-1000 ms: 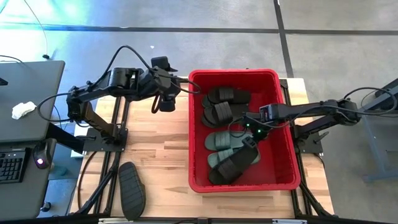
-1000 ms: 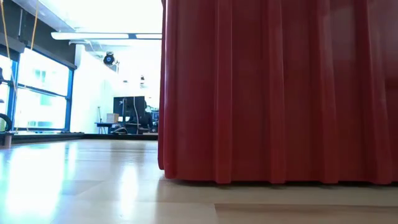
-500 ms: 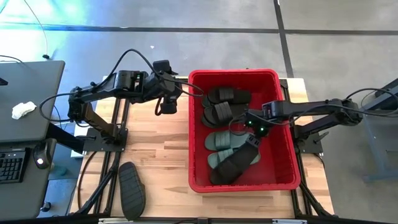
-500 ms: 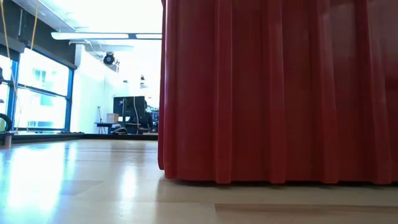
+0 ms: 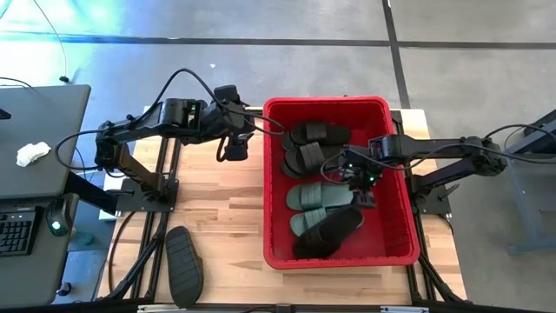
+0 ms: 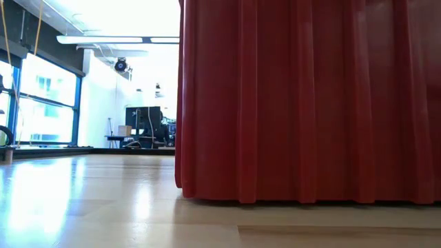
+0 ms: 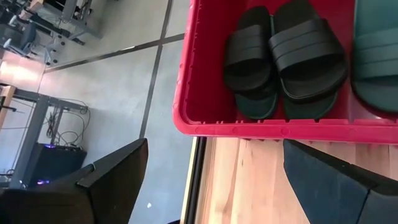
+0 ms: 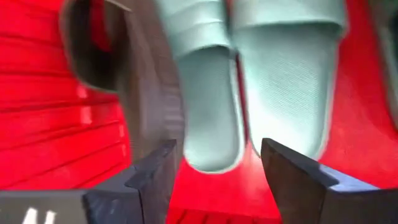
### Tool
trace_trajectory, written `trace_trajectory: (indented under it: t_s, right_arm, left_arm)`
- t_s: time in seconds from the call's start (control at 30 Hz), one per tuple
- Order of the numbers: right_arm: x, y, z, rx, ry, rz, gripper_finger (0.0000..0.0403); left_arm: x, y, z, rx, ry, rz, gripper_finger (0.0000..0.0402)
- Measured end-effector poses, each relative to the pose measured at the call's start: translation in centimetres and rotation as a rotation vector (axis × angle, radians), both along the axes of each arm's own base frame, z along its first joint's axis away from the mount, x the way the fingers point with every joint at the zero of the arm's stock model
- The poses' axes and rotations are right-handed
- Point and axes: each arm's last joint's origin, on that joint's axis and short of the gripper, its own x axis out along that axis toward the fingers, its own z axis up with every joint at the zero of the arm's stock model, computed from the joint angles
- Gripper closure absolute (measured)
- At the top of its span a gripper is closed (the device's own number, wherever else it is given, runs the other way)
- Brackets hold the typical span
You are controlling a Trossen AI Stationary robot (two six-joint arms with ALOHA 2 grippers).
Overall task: Pick and place slides into bin
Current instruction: Put the black slide into the red container
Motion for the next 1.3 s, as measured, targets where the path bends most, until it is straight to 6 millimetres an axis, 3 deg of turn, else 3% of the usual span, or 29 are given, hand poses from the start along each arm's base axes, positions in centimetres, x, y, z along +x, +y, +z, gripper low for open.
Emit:
trace_trajectory:
  t_s: [0.23, 0.47, 0.77, 1.07, 1.3]
  right_arm:
    - [0.2, -1.0, 0.2, 0.214, -0.046, 0.011, 0.0183]
    - [0.3, -0.4, 0.2, 0.283, -0.041, 0.043, 0.0183]
    - [2.5, -0.1, -2.1, 0.389, 0.068, 0.072, 0.0183]
    - [3.5, -0.3, -4.0, 0.346, 0.160, 0.066, 0.0183]
    - [3.3, -0.5, -4.0, 0.338, 0.184, 0.048, 0.0183]
  left_arm:
    - [0.0, 0.0, 0.0, -0.003, -0.004, 0.004, 0.0048]
    - [0.0, 0.0, 0.0, -0.014, -0.013, 0.007, 0.0048]
    - [0.0, 0.0, 0.0, -0.014, -0.012, 0.007, 0.0048]
    - [0.0, 0.0, 0.0, -0.016, -0.012, 0.005, 0.0048]
    - [0.0, 0.0, 0.0, -0.016, -0.011, 0.005, 0.0048]
